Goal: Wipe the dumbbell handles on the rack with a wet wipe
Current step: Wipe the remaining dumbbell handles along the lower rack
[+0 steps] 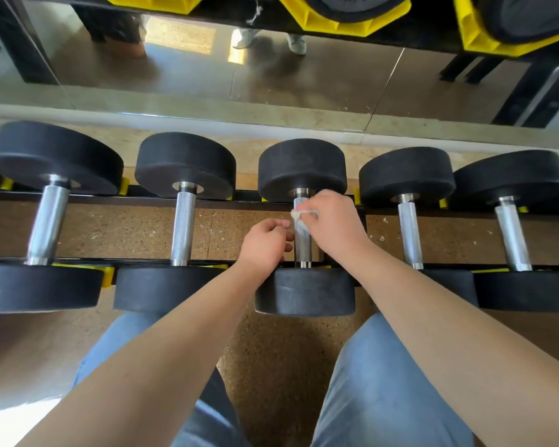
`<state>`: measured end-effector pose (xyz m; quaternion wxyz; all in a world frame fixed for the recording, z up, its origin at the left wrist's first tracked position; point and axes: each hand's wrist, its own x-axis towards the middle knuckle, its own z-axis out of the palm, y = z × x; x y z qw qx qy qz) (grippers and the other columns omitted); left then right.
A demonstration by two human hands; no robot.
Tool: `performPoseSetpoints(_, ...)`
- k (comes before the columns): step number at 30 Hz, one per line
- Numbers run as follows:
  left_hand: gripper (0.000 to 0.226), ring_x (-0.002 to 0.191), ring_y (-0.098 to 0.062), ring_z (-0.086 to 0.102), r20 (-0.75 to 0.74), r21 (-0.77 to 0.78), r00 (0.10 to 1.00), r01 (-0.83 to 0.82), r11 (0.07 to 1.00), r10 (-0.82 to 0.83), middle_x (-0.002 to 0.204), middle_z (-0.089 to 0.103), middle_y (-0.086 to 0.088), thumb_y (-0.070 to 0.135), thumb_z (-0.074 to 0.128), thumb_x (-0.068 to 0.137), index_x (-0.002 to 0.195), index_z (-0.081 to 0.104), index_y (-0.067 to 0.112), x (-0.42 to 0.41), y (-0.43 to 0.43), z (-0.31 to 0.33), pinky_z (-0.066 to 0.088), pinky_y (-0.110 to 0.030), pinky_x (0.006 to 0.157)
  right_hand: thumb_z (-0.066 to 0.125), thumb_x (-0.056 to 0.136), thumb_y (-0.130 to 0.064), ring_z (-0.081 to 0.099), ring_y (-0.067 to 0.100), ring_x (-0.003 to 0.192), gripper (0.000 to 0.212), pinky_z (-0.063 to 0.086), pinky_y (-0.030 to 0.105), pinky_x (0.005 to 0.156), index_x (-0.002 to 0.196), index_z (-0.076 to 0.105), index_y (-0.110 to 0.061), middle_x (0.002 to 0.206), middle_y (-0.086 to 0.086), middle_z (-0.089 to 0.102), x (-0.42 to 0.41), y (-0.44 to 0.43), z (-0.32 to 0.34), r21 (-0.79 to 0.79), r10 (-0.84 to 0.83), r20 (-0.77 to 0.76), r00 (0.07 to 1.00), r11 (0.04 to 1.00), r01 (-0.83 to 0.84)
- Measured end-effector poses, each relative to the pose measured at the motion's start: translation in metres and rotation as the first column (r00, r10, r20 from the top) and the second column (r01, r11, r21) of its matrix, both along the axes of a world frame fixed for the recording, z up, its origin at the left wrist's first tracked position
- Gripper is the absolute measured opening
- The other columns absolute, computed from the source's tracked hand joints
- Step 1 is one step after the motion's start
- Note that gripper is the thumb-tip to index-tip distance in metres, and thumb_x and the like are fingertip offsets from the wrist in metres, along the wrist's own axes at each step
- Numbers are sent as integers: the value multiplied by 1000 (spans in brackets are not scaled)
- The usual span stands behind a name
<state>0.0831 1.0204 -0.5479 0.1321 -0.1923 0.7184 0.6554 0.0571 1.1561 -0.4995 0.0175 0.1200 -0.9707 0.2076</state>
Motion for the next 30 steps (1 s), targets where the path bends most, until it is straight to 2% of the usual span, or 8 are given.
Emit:
performPoseSetpoints(4, 25, 87, -16, 66, 14, 9, 1000, -10, 1000, 9, 102, 71, 0, 16, 43, 102, 112, 65, 23, 0, -1, 0, 51, -31, 69, 61, 99, -9, 60, 24, 115, 27, 46, 35, 101, 120, 77, -17, 120, 7, 72, -3, -1, -2, 100, 113, -63, 992, 989, -106)
performPoseSetpoints(6, 24, 88, -17, 67, 11, 9, 1000, -6, 1000, 6, 101, 72, 0, 15, 44, 101, 109, 65, 24, -1, -1, -2, 53, -32, 69, 61, 99, -14, 58, 23, 114, 26, 49, 38, 100, 115, 79, -25, 117, 5, 71, 8, 3, -2, 197, 231, 49, 972, 952, -236)
performPoseSetpoints(11, 26, 93, -28, 72, 33, 53, 999, -13, 999, 11, 102, 74, -7, 13, 42, 98, 102, 64, 25, -1, -1, -4, 56, -39, 73, 69, 95, -20, 60, 4, 99, 19, 48, 28, 101, 103, 82, -30, 111, -8, 76, 13, 11, 16, 107, 267, 380, 886, 938, -329)
performPoseSetpoints(14, 25, 86, -19, 68, 15, 40, 1000, -16, 999, 16, 100, 73, -2, 14, 46, 98, 104, 67, 25, -1, -2, -4, 51, -34, 69, 65, 98, -19, 64, 14, 115, 23, 49, 37, 108, 110, 80, -31, 124, 0, 74, -1, 6, 11, 78, 171, 210, 963, 978, -191)
performPoseSetpoints(18, 26, 88, -14, 66, 16, 69, 996, -89, 994, 88, 104, 71, 1, 13, 47, 100, 113, 66, 25, 0, -3, -5, 51, -30, 71, 60, 101, -14, 64, 16, 118, 28, 48, 30, 107, 112, 80, -30, 125, 0, 74, -13, 2, 0, -24, 19, 52, 998, 1000, -18)
performPoseSetpoints(21, 27, 92, -16, 67, 17, 97, 995, -104, 990, 103, 108, 71, 1, 11, 49, 99, 116, 65, 24, 1, -4, -6, 50, -32, 72, 65, 97, -16, 66, 17, 115, 23, 51, 36, 106, 106, 81, -31, 123, 1, 74, -1, 7, 2, 40, 107, 192, 976, 992, -117)
performPoseSetpoints(24, 22, 99, -22, 69, 3, 66, 998, -65, 996, 65, 106, 72, 1, 12, 51, 98, 105, 67, 25, 2, -4, -6, 57, -40, 85, 70, 93, -18, 63, 8, 108, 20, 47, 26, 98, 99, 82, -33, 115, -9, 73, 13, 14, 12, 63, 195, 420, 887, 968, -242)
performPoseSetpoints(30, 16, 95, -14, 70, -194, 5, 977, 88, 996, -85, 95, 77, 7, 21, 64, 97, 94, 78, 29, 9, -13, -5, 54, -37, 90, 81, 82, -17, 66, 4, 96, 24, 54, 29, 85, 101, 73, -30, 102, -14, 70, 15, 15, 6, -385, 39, 410, 911, 913, 134)
